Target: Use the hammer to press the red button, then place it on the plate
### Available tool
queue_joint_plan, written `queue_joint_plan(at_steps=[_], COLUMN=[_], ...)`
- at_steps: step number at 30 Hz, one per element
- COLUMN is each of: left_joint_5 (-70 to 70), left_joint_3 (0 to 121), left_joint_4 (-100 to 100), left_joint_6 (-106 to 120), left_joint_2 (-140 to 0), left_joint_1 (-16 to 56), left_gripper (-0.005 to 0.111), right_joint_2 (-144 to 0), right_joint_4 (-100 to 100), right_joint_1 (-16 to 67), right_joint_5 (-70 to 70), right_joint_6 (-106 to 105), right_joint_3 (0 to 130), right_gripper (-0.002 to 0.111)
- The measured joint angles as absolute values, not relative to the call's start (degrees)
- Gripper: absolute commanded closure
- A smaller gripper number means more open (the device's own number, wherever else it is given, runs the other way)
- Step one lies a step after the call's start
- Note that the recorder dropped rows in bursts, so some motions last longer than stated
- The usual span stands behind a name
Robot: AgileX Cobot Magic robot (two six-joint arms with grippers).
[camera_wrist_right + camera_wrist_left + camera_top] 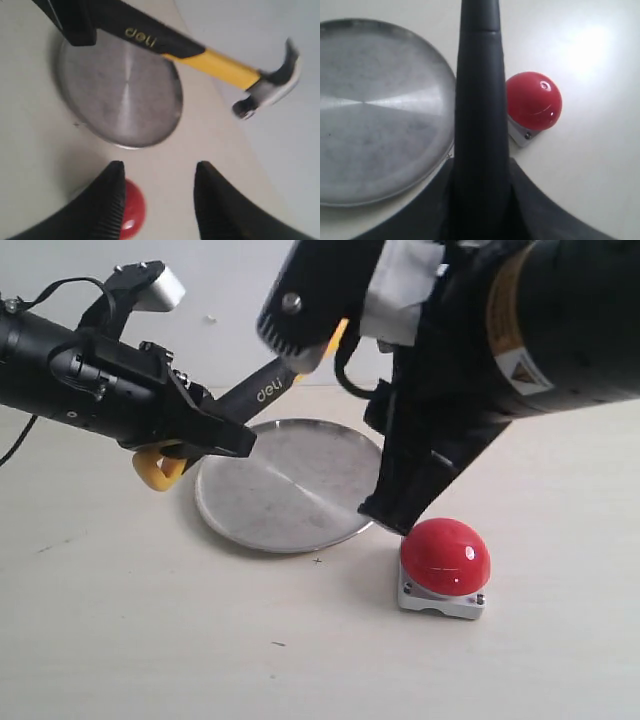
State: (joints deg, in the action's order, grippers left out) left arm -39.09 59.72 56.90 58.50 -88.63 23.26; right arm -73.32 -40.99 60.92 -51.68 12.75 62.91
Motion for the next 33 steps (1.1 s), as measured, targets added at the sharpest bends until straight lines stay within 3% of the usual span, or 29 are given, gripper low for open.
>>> queue_joint_plan(at_steps=[2, 10, 19, 29, 33], left_joint_5=[-35.98, -24.87, -14.89, -8.72, -6.42], left_joint_3=[57.63, 48.22, 41.87, 35.56, 33.42], left_joint_4=[57.37, 58.05, 60.6, 64.06, 64.98], left_joint_6=[58.5, 59.07, 58.51, 57.72, 56.82], left_joint_2=[-86.08, -80.61, -80.42, -80.36, -80.36], left_joint_1=[25.21, 34.53, 44.96, 56.16, 57.01], left_gripper=[0.107, 0.107, 0.107, 0.107, 0.107], right_joint_2=[-72.12, -62.77, -42.3, -25.14, -24.17], right_joint_4=[-36.78, -40.45, -55.0, -66.45, -65.0], right_joint_1=[60.92, 60.92, 60.92, 60.92, 60.92], right_joint_5=[-54.2, -50.18, -29.71, -45.6, -45.1], right_joint_6=[18.26, 39.66, 66.75, 93.25, 95.67], right_joint_3=[62.8, 47.55, 24.34, 12.59, 12.33], right_gripper=[0.109, 0.108, 0.108, 0.108, 0.108])
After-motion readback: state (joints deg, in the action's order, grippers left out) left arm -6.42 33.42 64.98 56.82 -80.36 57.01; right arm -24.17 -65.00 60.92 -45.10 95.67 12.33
